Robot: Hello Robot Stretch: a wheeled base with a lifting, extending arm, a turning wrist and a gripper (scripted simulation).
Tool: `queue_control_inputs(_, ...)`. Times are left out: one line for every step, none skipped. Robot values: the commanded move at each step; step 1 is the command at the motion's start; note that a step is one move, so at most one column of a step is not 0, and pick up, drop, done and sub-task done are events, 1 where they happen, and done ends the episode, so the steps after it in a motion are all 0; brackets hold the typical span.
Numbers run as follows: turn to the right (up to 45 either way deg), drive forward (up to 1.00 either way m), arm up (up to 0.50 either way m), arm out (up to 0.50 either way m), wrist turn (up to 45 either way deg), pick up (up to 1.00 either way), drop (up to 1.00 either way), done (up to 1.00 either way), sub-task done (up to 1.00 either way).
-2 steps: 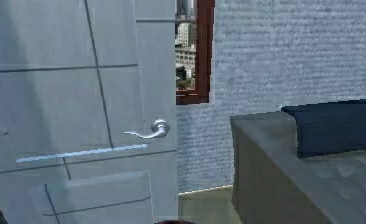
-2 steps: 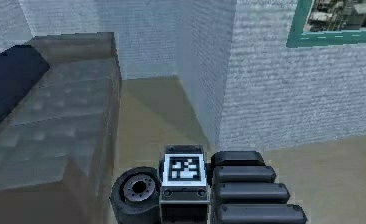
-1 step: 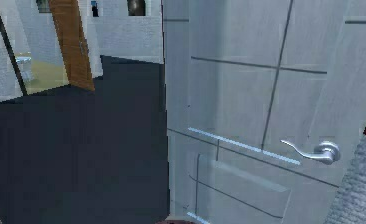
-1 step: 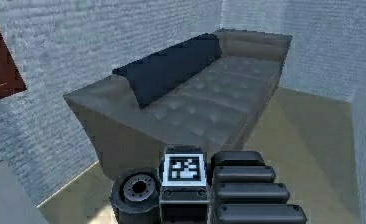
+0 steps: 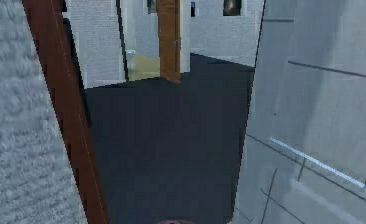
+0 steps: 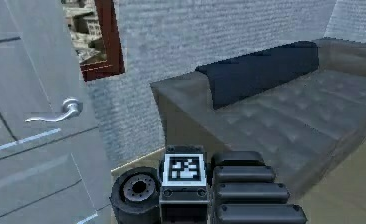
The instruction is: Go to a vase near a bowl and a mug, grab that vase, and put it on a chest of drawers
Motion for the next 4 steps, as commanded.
queue_control_inputs(0.0,0.35,0.0,0.0,0.0,0.0,0.0,0.0,0.0)
queue_control_inputs(18.0,0.0,0.0,0.0,0.0,0.0,0.0,0.0,0.0)
queue_control_inputs(0.0,0.5,0.0,0.0,0.0,0.0,0.0,0.0,0.0)
queue_control_inputs(-42.0,0.0,0.0,0.0,0.0,0.0,0.0,0.0,0.0)
